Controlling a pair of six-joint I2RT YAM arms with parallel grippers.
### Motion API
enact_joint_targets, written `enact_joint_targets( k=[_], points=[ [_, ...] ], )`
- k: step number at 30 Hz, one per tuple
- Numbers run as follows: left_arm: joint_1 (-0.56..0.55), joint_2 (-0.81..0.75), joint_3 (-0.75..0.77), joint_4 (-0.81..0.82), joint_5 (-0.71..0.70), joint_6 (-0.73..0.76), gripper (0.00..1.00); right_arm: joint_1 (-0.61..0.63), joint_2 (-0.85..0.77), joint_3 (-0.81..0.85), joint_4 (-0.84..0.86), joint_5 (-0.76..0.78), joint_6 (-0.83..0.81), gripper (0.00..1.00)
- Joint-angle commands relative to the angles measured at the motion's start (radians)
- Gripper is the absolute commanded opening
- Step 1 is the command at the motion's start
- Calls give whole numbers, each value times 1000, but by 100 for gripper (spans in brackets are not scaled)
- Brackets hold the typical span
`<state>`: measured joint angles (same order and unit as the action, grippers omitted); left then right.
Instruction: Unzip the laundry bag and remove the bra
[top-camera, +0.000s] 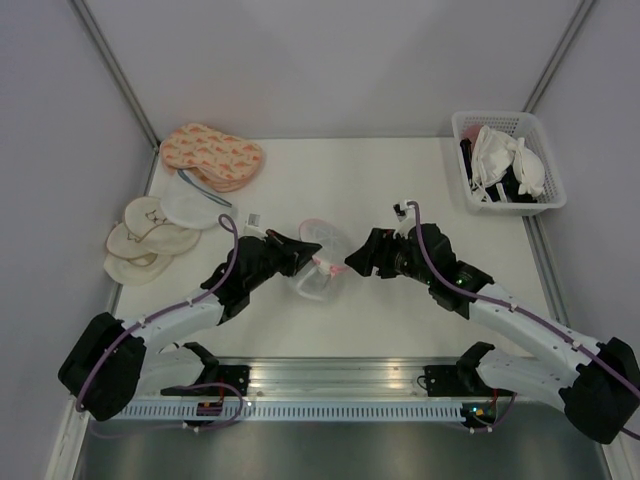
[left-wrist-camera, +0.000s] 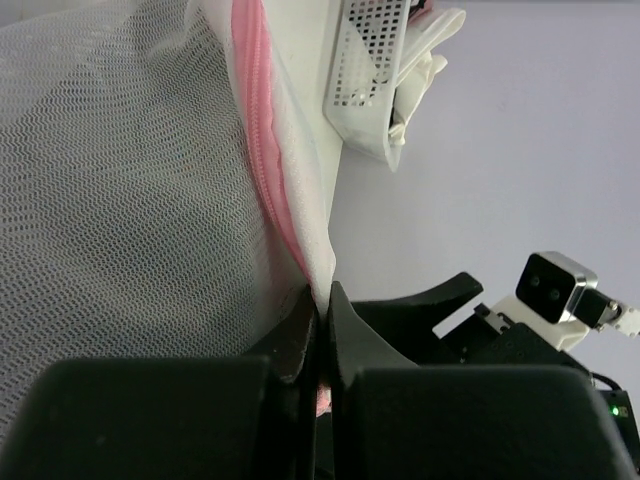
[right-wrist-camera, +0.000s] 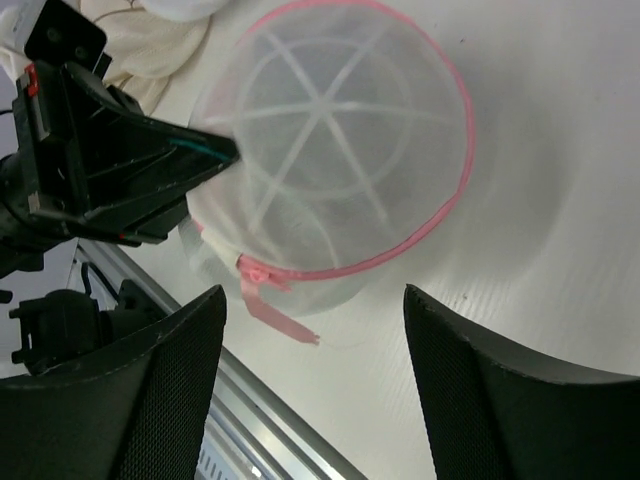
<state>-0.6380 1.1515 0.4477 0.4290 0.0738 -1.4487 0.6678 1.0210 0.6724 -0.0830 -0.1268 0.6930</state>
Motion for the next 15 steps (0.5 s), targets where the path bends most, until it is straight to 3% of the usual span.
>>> enact_joint_targets(
  k=[1,15],
  points=[
    [-14,27,20,65,-69,-33,2,45,7,-20,74,-13,11,76],
    [-23,25,16,91,-78,-68,2,116,149,-66,296,-54,97,63]
  ],
)
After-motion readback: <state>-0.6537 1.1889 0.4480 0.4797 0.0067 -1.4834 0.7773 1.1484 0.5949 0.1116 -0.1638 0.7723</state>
